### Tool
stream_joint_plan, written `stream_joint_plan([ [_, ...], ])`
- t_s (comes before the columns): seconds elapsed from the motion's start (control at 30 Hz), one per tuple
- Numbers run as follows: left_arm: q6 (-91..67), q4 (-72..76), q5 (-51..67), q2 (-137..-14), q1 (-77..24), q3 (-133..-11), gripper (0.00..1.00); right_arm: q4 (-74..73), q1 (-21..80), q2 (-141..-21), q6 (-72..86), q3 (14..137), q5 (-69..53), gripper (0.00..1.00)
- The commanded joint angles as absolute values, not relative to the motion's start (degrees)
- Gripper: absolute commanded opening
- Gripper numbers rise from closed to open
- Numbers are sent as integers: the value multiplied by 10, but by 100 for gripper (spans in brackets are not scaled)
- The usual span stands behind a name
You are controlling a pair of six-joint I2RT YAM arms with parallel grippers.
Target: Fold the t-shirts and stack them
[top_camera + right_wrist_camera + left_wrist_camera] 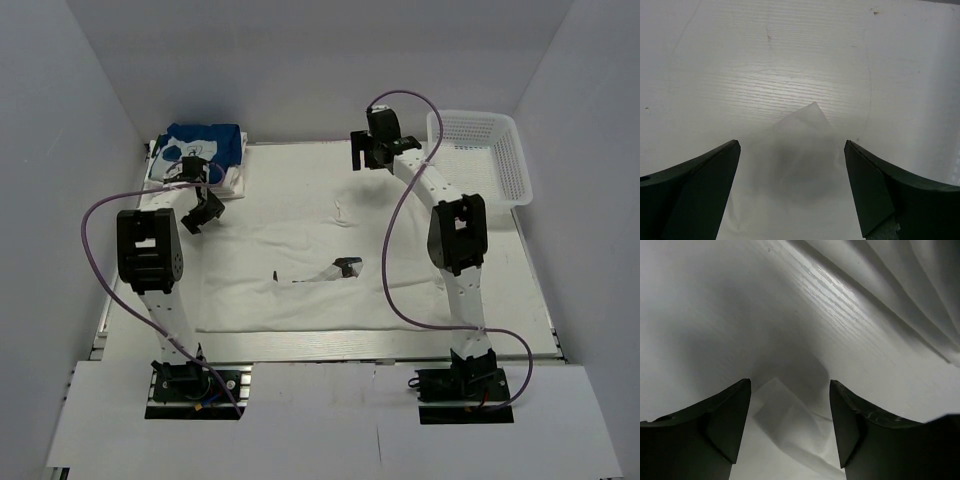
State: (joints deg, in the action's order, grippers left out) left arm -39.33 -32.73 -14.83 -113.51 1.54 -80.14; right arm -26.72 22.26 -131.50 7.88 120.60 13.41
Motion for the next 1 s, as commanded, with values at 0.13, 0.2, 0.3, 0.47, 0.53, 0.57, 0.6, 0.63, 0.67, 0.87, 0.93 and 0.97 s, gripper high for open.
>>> stream_joint_plan([
  [0.13,-374,-340,-150,-1164,17,-816,60,-203,199,-1365,37,1260,134,90],
  [0.2,-374,-333,-142,-1165,17,-804,56,-204,194,-1385,41,1272,127,90],
  [0.3,-368,-320,-136,-1165,17,-781,45,-205,190,-1408,53,1280,111,90],
  [0.47,-368,-315,-129,-1181,17,-794,12,-215,185,-1442,58,1292,104,90],
  [0.53,-363,-315,-122,-1181,17,-807,0,-219,183,-1448,62,1291,103,90],
  [0.57,-363,-309,-113,-1181,17,-807,0,-221,181,-1453,68,1289,100,90],
  [0.6,-363,-308,-113,-1181,17,-807,0,-222,180,-1456,68,1289,101,90],
  [0.63,-363,-303,-113,-1181,17,-807,0,-220,178,-1460,69,1290,94,90],
  [0.67,-363,-303,-113,-1173,17,-800,0,-220,178,-1462,71,1290,93,90],
  [0.87,-363,-291,-127,-1133,17,-774,0,-212,176,-1479,73,1293,83,86],
  [0.93,-363,-282,-127,-1115,17,-763,0,-217,177,-1484,72,1292,85,69],
  [0.97,-363,-282,-127,-1109,17,-755,0,-225,178,-1483,73,1290,86,64],
])
